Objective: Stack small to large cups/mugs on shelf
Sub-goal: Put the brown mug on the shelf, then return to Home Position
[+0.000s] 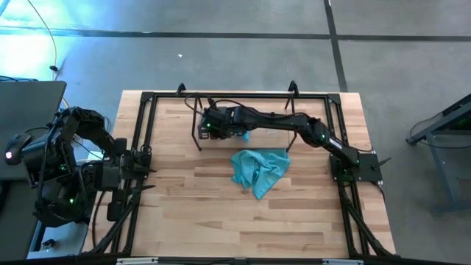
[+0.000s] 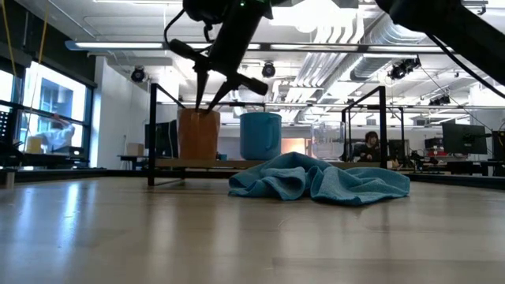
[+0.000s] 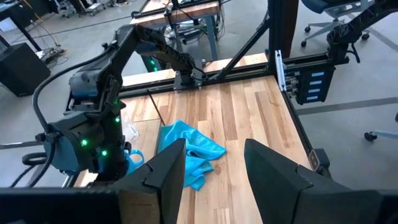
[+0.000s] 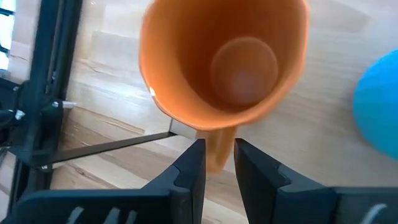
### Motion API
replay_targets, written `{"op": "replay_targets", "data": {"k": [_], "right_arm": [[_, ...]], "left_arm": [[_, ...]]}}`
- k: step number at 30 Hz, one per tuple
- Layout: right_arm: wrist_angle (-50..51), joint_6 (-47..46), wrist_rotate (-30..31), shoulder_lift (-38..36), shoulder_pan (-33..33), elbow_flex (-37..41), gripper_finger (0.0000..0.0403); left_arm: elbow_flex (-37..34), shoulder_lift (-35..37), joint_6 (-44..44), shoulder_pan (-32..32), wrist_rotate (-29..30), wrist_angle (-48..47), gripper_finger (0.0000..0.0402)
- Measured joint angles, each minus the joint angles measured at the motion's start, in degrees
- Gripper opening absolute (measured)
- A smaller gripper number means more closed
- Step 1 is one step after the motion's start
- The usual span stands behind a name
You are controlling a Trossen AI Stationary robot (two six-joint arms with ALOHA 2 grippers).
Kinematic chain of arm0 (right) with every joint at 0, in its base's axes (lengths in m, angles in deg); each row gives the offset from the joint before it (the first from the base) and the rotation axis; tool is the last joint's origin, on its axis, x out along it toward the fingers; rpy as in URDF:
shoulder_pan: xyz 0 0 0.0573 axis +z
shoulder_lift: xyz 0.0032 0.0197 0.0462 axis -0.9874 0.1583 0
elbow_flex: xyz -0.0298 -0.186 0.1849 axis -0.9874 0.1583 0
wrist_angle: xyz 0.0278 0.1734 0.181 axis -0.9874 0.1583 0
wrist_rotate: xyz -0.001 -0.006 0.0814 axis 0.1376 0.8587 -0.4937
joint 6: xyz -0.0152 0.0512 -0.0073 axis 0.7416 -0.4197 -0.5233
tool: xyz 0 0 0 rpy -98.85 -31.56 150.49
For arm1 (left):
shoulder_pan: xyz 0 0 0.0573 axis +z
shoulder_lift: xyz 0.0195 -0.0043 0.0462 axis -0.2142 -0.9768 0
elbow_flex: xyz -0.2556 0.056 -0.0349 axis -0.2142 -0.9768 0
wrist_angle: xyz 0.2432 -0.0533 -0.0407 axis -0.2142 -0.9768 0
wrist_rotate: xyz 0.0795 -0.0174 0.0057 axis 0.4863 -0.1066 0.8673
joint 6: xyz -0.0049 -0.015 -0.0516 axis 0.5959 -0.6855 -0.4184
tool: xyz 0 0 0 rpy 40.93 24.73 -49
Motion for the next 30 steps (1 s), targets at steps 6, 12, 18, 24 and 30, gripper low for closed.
{"op": "replay_targets", "data": {"k": [6,12,18,24,30], "right_arm": [[-0.93,0.79,1.15,-0.85,0.02,-0.04,0.0080],[-0.82,1.27,0.90,-1.16,0.71,-0.04,0.0111],[-0.60,2.97,1.02,-4.04,1.15,-0.07,0.0135],[-0.18,8.04,5.20,-9.90,1.91,-0.07,0.0135],[0.67,18.91,11.68,-17.83,4.30,-0.09,0.0135]], "left_arm": [[0.00,0.00,0.00,0.00,-0.01,0.00,0.0154],[0.00,0.00,0.00,0.00,-0.01,0.00,0.0154],[0.00,0.00,0.04,0.00,0.01,0.00,0.0154],[0.00,-0.01,0.37,0.02,1.77,0.02,0.0154],[0.00,0.01,0.46,0.02,7.34,0.00,0.0154]]}}
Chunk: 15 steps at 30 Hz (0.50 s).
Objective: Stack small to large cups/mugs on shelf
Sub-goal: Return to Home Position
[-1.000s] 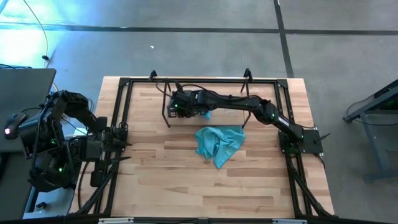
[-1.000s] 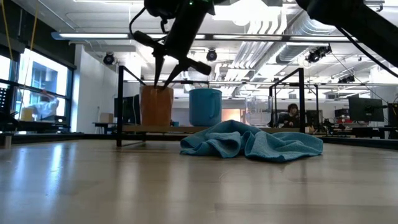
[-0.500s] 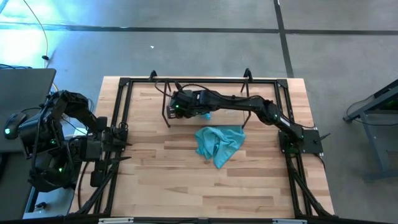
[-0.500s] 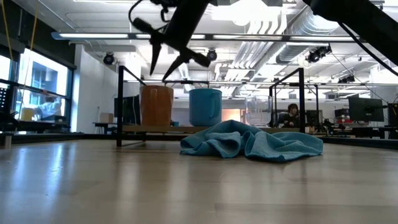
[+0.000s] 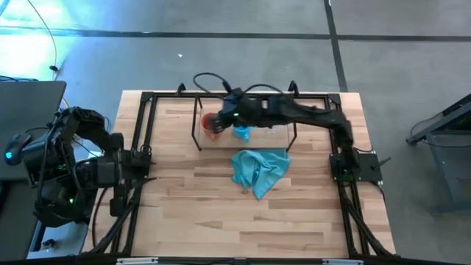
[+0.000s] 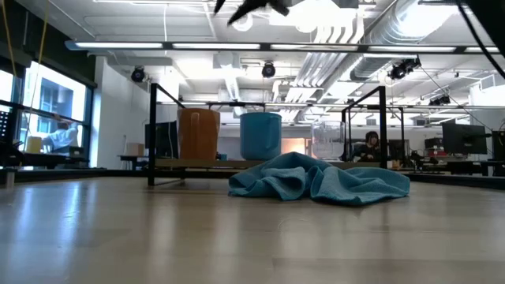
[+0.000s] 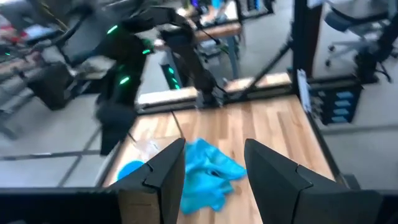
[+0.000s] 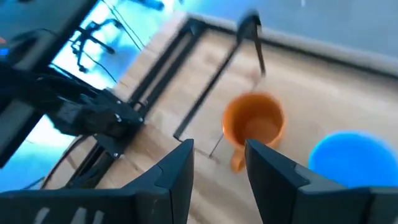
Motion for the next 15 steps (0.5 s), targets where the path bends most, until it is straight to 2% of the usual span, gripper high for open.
{"op": "replay_targets", "data": {"k": [7,11,15], "right_arm": [[0.43,21.45,8.47,-9.55,4.52,-0.06,0.0135],[1.66,33.28,10.21,-13.57,7.39,-0.09,0.0135],[2.76,43.25,10.18,-16.60,9.62,-0.09,0.0135]], "left_arm": [[0.00,0.10,0.00,0.03,12.42,0.01,0.0154],[0.00,0.17,0.31,0.04,19.63,0.02,0.0154],[0.02,0.52,1.38,2.10,20.47,0.02,0.0154]]}}
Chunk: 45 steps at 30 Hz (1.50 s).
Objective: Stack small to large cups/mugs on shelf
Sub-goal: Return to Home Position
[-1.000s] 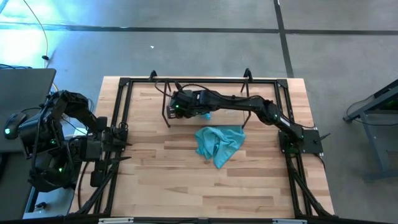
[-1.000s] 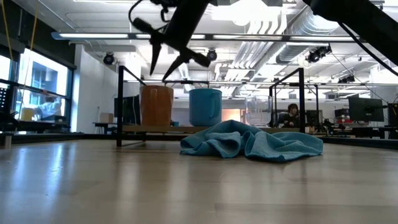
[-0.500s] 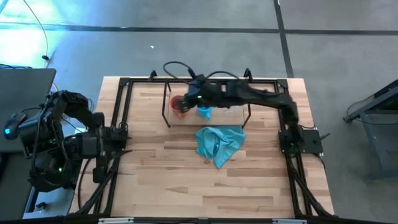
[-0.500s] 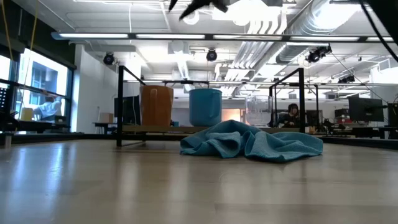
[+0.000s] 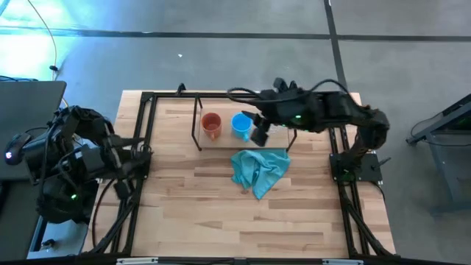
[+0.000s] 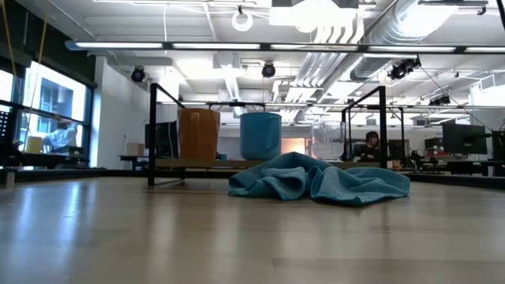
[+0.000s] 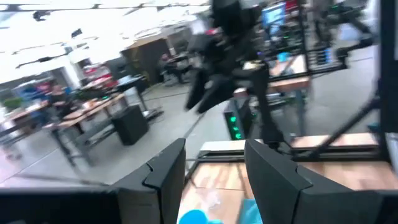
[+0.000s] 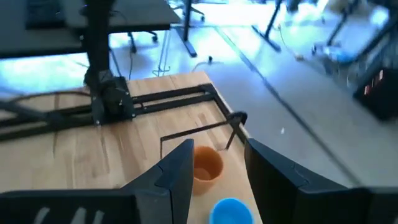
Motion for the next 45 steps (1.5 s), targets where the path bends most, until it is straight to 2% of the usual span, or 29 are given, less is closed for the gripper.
{"op": "replay_targets", "data": {"k": [7,14,23,29,32,36,39,45], "right_arm": [[-0.08,12.41,-5.27,-4.96,2.13,0.02,0.0135],[-0.17,17.27,-14.32,-10.03,2.41,0.02,0.0135],[-1.44,22.69,-25.24,-14.86,2.13,0.03,0.0135],[-3.64,22.68,-25.43,-15.75,2.13,0.07,0.0135],[-3.40,22.66,-25.41,-15.75,2.13,0.07,0.0135],[-3.39,22.66,-25.42,-15.75,2.13,0.09,0.0135],[-3.38,22.66,-25.41,-15.75,2.13,0.17,0.0135],[-3.36,22.52,-25.39,-15.75,2.13,0.20,0.0135]], "left_arm": [[0.00,0.08,0.19,7.86,0.16,-0.01,0.0154],[0.00,-0.44,0.32,14.51,0.13,0.00,0.0154],[0.00,-0.30,4.05,15.65,-0.02,0.00,0.0154],[0.00,-0.02,6.97,15.54,-0.87,0.88,0.0154],[0.00,-0.19,12.17,15.54,-7.52,5.91,0.0154],[0.00,-0.57,23.54,15.61,-21.11,16.82,0.0154],[0.00,-0.94,31.46,15.58,-29.00,25.09,0.0154],[0.00,-1.33,41.22,15.56,-38.56,36.01,0.0154]]}}
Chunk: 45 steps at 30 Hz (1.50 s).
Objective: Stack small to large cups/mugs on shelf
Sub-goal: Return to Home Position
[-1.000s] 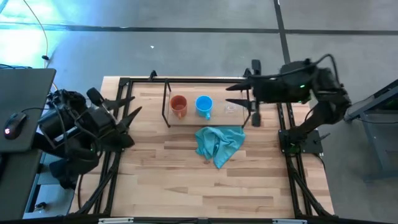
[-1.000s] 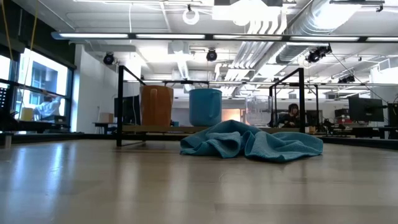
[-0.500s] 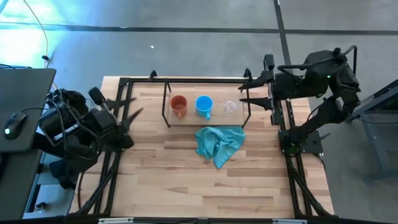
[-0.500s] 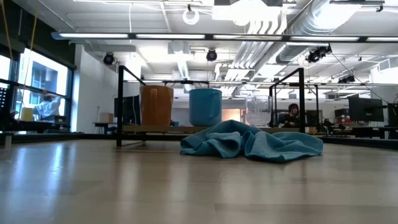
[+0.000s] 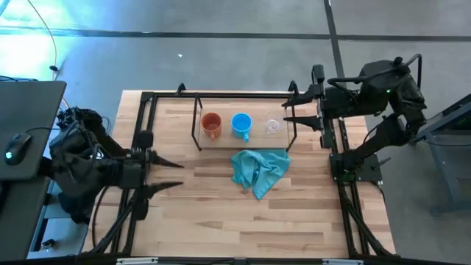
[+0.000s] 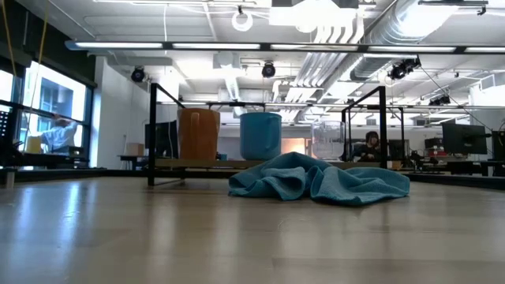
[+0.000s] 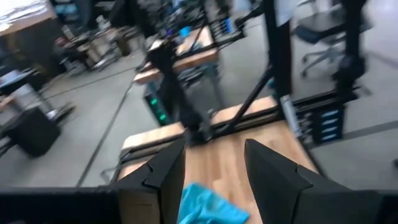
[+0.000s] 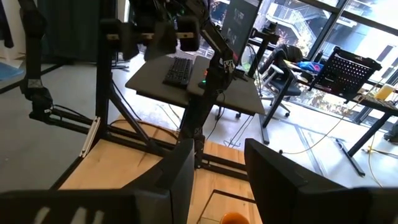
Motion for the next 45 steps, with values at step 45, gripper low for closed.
{"op": "replay_targets", "data": {"k": [45], "right_arm": [[-3.98,-4.62,-33.68,0.35,0.17,0.00,0.0135]], "left_arm": [[0.00,0.00,23.33,0.02,-54.39,27.17,0.0154]]}}
